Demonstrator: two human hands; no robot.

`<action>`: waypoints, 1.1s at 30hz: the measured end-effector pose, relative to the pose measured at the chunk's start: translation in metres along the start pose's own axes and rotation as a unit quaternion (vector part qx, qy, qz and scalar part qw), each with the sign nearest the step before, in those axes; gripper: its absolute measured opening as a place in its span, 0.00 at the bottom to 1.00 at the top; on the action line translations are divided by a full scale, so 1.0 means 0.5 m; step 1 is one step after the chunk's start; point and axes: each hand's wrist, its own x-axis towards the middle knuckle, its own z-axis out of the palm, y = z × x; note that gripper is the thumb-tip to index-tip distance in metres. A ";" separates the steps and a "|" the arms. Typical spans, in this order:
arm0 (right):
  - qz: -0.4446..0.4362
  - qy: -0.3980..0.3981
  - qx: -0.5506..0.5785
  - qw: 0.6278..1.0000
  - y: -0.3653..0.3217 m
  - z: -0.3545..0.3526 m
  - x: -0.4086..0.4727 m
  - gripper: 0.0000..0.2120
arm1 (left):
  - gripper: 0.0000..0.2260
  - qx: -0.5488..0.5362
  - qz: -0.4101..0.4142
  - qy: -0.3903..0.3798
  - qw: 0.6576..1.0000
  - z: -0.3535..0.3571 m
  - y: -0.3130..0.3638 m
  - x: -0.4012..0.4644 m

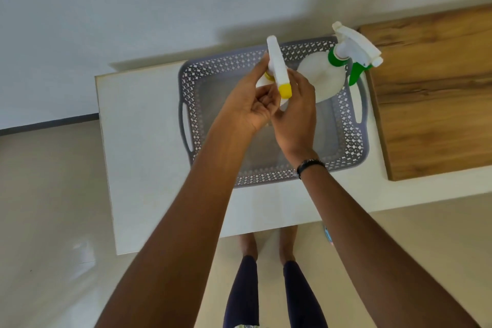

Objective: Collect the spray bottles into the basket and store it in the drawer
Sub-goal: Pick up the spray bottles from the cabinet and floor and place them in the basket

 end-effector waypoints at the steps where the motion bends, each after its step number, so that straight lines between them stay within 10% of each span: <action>1: 0.002 0.000 0.009 1.000 0.000 0.002 0.005 0.23 | 0.24 0.004 0.005 0.005 1.000 0.003 0.005 0.006; 19: 0.021 -0.043 -0.029 0.998 -0.004 -0.072 -0.050 0.21 | 0.13 0.082 0.067 -0.034 0.994 -0.068 -0.074 -0.017; 33: 0.108 -0.005 0.057 0.993 0.122 -0.256 -0.366 0.17 | 0.11 0.247 0.052 -0.060 0.966 -0.115 -0.402 -0.140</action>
